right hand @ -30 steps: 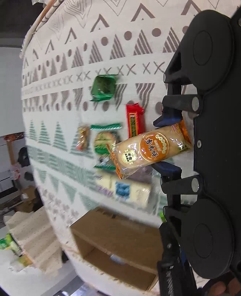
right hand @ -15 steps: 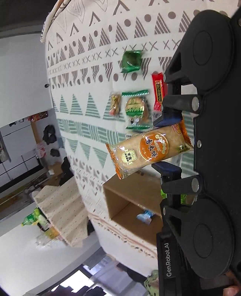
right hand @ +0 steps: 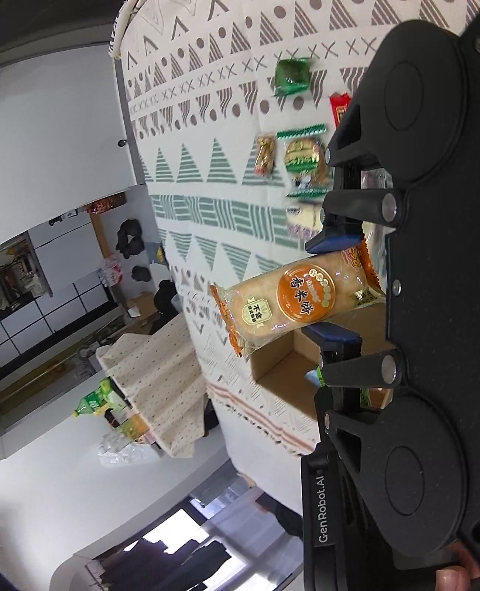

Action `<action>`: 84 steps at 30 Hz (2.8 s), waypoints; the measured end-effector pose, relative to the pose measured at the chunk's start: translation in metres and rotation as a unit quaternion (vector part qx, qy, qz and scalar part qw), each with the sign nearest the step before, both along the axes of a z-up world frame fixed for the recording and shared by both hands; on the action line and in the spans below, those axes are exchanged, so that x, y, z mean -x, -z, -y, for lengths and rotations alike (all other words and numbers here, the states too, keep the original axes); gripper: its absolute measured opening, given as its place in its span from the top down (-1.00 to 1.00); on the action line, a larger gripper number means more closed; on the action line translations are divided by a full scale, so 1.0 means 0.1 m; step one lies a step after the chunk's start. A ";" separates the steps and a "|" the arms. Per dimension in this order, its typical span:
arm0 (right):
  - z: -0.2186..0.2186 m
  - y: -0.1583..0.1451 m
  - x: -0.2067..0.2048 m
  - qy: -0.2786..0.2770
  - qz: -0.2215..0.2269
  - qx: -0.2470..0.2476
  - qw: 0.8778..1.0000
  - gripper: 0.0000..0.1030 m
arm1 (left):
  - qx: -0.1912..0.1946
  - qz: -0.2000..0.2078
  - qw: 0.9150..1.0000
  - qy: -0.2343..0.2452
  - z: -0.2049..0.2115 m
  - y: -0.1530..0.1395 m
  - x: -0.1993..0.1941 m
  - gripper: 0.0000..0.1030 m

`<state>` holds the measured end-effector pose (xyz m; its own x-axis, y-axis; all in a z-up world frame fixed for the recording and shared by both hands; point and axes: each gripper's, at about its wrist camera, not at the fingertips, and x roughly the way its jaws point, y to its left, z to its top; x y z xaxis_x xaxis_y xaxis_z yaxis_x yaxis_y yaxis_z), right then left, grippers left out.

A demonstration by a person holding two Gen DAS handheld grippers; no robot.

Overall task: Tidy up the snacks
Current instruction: 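Carry both snacks over the box and open both grippers to drop them, then move both grippers back over the remaining snacks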

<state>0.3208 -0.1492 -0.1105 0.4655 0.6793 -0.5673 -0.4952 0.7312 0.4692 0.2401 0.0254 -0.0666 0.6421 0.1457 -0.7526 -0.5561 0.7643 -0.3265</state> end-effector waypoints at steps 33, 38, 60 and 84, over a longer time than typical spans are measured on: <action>-0.97 0.09 0.19 -0.011 0.016 0.005 1.000 0.22 | 0.041 0.005 0.998 -0.053 -1.22 0.20 0.11 0.31; -1.09 0.17 0.16 -0.012 0.017 0.018 1.000 0.22 | 0.041 -0.007 0.998 -0.042 -1.28 0.29 -0.03 0.30; -0.92 0.01 0.16 0.018 0.025 0.046 0.998 -0.35 | 0.019 -0.052 0.997 -0.054 -1.13 0.22 0.16 -0.46; -0.03 -0.23 0.15 0.064 0.016 0.040 0.997 -1.00 | -0.041 -0.030 0.999 -0.013 -0.36 -0.03 0.16 -1.00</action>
